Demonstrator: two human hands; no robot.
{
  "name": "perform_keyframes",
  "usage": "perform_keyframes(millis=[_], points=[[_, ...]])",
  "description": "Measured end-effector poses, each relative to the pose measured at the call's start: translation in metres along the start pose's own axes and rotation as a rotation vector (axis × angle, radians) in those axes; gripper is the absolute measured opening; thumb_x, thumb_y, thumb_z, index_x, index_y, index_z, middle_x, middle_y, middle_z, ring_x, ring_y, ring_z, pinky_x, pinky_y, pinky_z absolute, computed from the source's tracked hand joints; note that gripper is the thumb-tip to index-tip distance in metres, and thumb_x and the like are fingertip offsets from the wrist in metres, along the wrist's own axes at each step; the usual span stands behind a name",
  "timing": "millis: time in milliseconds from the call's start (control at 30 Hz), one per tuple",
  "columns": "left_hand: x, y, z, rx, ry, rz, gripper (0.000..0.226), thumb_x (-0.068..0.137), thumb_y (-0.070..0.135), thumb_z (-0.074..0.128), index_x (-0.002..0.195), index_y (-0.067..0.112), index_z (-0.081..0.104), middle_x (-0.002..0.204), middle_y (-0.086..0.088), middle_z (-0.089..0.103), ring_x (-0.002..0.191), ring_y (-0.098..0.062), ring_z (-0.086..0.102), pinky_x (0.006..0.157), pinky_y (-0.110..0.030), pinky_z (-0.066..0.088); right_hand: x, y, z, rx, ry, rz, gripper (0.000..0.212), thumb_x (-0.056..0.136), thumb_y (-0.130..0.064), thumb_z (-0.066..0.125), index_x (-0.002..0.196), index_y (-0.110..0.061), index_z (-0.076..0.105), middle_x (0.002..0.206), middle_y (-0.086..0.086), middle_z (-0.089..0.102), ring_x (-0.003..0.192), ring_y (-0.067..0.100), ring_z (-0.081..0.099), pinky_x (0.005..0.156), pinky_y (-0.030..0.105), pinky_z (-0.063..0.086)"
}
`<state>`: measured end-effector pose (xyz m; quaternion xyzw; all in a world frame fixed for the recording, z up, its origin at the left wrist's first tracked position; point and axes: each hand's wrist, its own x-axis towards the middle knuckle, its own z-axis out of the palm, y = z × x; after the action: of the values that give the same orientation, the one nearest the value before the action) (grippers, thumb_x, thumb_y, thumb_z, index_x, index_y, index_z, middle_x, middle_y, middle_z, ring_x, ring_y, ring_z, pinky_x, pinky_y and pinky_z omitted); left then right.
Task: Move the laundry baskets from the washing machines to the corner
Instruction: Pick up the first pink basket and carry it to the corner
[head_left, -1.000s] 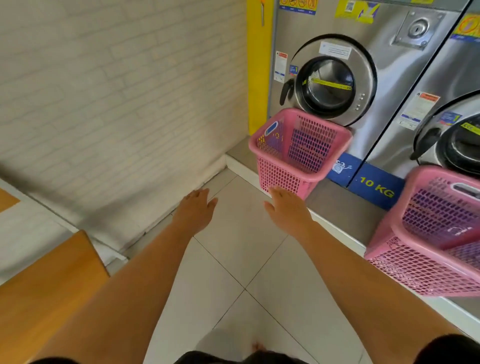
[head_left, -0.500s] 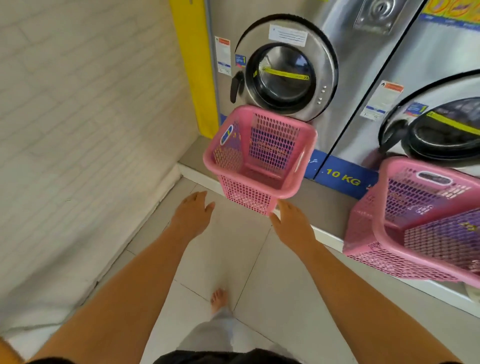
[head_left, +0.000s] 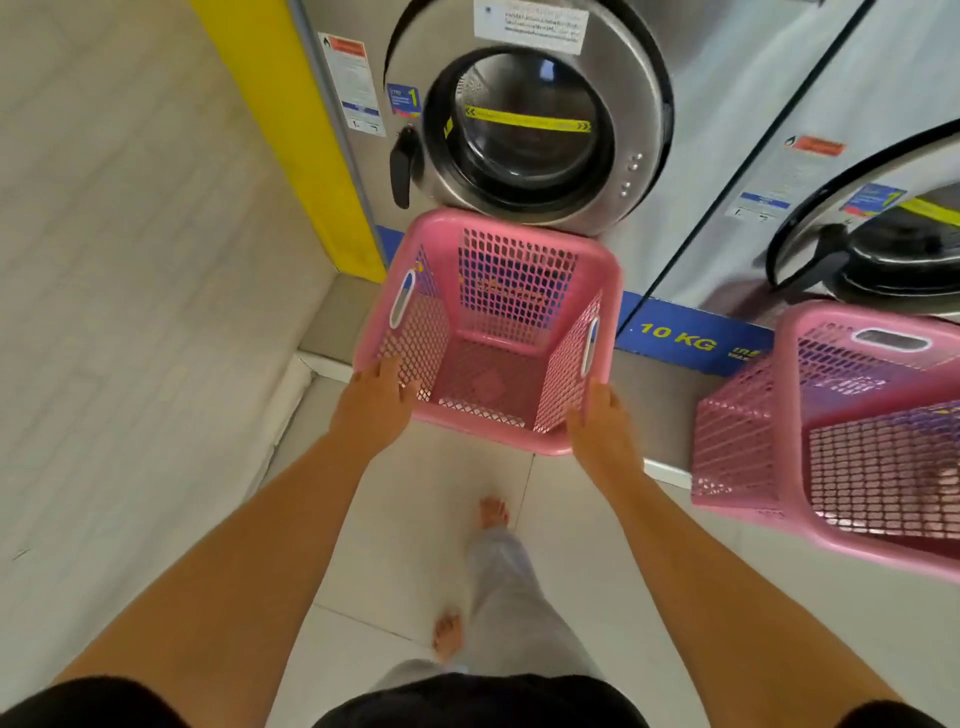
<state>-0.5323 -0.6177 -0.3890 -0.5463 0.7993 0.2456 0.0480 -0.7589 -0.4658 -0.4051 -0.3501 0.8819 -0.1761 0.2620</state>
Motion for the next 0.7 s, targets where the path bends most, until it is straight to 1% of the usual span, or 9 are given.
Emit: perform_keyframes(millis=[67, 133, 267, 367, 433, 500, 600, 633, 700], points=[[0.033, 0.004, -0.002, -0.005, -0.019, -0.027, 0.051, 0.098, 0.033, 0.043, 0.142, 0.008, 0.035, 0.14, -0.018, 0.046, 0.125, -0.039, 0.046, 0.1, -0.051, 0.042, 0.029, -0.002, 0.002, 0.004, -0.003, 0.042, 0.044, 0.096, -0.025, 0.05, 0.133, -0.003, 0.041, 0.134, 0.019, 0.049, 0.115, 0.04, 0.052, 0.097, 0.049, 0.044], [0.063, 0.006, -0.003, 0.004, -0.036, -0.055, 0.055, 0.098, 0.034, 0.044, 0.144, 0.008, 0.033, 0.143, -0.018, 0.043, 0.128, -0.039, 0.043, 0.101, -0.052, 0.04, 0.055, -0.002, 0.004, 0.008, -0.008, 0.092, 0.046, 0.096, -0.026, 0.05, 0.134, -0.002, 0.039, 0.137, 0.021, 0.046, 0.117, 0.041, 0.051, 0.097, 0.05, 0.043], [0.115, 0.005, 0.0, -0.046, -0.032, -0.092, 0.054, 0.096, 0.031, 0.047, 0.143, 0.007, 0.034, 0.142, -0.019, 0.042, 0.128, -0.041, 0.043, 0.101, -0.053, 0.04, 0.098, 0.002, 0.01, 0.01, -0.012, 0.152, 0.052, 0.096, -0.025, 0.051, 0.138, 0.0, 0.035, 0.141, 0.024, 0.042, 0.121, 0.043, 0.048, 0.1, 0.053, 0.041], [0.147, -0.001, 0.005, -0.032, -0.045, -0.117, 0.054, 0.095, 0.028, 0.049, 0.142, 0.005, 0.033, 0.142, -0.022, 0.04, 0.127, -0.043, 0.042, 0.101, -0.054, 0.04, 0.125, 0.005, 0.017, 0.056, 0.009, 0.2, 0.058, 0.094, -0.022, 0.053, 0.143, -0.003, 0.03, 0.144, 0.023, 0.038, 0.124, 0.043, 0.046, 0.101, 0.053, 0.039], [0.167, -0.006, 0.011, -0.008, -0.039, -0.114, 0.056, 0.095, 0.026, 0.049, 0.144, 0.006, 0.03, 0.144, -0.023, 0.037, 0.128, -0.045, 0.04, 0.102, -0.055, 0.039, 0.141, 0.007, 0.023, 0.066, 0.023, 0.223, 0.065, 0.094, -0.021, 0.053, 0.15, -0.008, 0.022, 0.151, 0.022, 0.031, 0.131, 0.042, 0.04, 0.105, 0.053, 0.037], [0.186, -0.013, 0.017, 0.01, -0.03, -0.123, 0.059, 0.096, 0.026, 0.048, 0.149, 0.012, 0.025, 0.148, -0.026, 0.031, 0.133, -0.046, 0.035, 0.105, -0.054, 0.035, 0.153, 0.011, 0.03, 0.06, 0.032, 0.24, 0.072, 0.096, -0.021, 0.052, 0.155, -0.016, 0.012, 0.158, 0.021, 0.019, 0.14, 0.042, 0.03, 0.111, 0.053, 0.032], [0.211, -0.025, 0.028, 0.02, -0.032, -0.141, 0.065, 0.097, 0.029, 0.048, 0.153, 0.025, 0.016, 0.155, -0.028, 0.017, 0.141, -0.046, 0.024, 0.111, -0.053, 0.028, 0.171, 0.019, 0.04, 0.073, 0.066, 0.225, 0.076, 0.097, -0.022, 0.05, 0.156, -0.026, 0.003, 0.161, 0.02, 0.009, 0.145, 0.04, 0.022, 0.11, 0.052, 0.03], [0.219, -0.029, 0.031, 0.024, -0.052, -0.151, 0.068, 0.096, 0.029, 0.048, 0.154, 0.03, 0.012, 0.156, -0.028, 0.015, 0.141, -0.046, 0.025, 0.111, -0.054, 0.029, 0.176, 0.021, 0.044, 0.076, 0.083, 0.217, 0.075, 0.097, -0.022, 0.049, 0.156, -0.028, 0.004, 0.162, 0.019, 0.008, 0.146, 0.039, 0.02, 0.11, 0.052, 0.031], [0.232, -0.036, 0.036, 0.024, -0.098, -0.159, 0.075, 0.094, 0.028, 0.052, 0.152, 0.041, 0.005, 0.155, -0.027, 0.017, 0.133, -0.05, 0.035, 0.107, -0.057, 0.035, 0.185, 0.026, 0.051, 0.07, 0.114, 0.2, 0.072, 0.098, -0.023, 0.048, 0.156, -0.032, 0.006, 0.163, 0.015, 0.009, 0.147, 0.036, 0.019, 0.106, 0.052, 0.036]])
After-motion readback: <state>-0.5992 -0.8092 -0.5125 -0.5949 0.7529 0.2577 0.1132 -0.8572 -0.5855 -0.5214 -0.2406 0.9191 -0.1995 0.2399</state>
